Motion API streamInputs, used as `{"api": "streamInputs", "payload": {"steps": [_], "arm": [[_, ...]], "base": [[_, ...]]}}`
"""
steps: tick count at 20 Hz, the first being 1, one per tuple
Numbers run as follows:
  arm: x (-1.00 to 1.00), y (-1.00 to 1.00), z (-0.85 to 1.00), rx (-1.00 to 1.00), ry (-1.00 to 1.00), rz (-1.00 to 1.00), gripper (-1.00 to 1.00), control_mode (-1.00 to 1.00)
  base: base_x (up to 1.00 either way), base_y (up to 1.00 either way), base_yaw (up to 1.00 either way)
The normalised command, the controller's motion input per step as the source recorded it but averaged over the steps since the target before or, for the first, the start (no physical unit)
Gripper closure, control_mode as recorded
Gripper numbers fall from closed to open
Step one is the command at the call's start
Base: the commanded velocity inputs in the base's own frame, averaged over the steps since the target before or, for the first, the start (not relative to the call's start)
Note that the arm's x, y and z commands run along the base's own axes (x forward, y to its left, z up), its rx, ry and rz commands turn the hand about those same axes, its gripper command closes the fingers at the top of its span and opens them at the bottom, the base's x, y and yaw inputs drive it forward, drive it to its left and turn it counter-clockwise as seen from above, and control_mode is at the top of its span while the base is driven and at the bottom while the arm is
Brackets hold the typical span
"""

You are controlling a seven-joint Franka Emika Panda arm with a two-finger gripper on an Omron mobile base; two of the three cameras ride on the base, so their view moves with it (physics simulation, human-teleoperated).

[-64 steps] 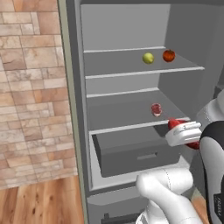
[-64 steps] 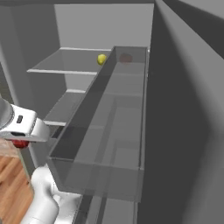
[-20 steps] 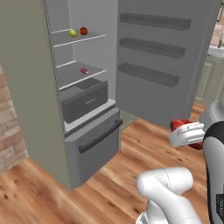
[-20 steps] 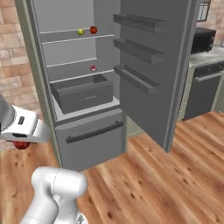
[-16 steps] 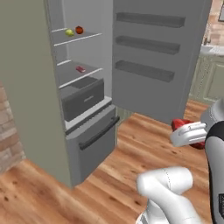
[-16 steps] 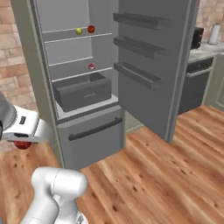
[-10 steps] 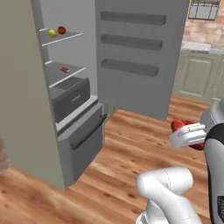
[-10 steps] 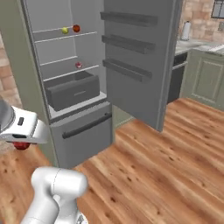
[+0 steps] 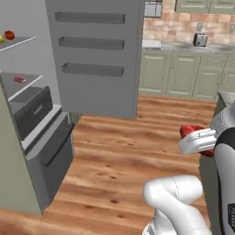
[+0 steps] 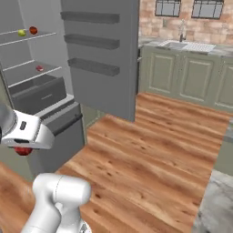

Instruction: Gather the tomato and lemon from the fridge and place them on a tray on the dining counter. Then gather the steaks from the fridge and place them on the other tray.

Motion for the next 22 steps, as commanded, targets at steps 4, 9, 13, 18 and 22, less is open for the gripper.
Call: {"api": "streamInputs", "payload": {"steps": [4,9,13,18,22], "arm": [[0.0,0.0,0.0,0.0,0.0,0.0,1.0,1.0],[0.0,0.0,0.0,0.0,0.0,0.0,1.0,1.0],[0.0,0.0,0.0,0.0,0.0,0.0,1.0,1.0],[0.0,0.0,0.0,0.0,0.0,0.0,1.0,1.0],[0.0,0.0,0.0,0.0,0.0,0.0,1.0,1.0]], "base": [[-0.6,-0.36,-0.4],[-0.71,-0.37,-0.38],[-0.8,-0.34,-0.39],[-0.66,-0.55,-0.34],[-0.34,-0.99,-0.22]]}}
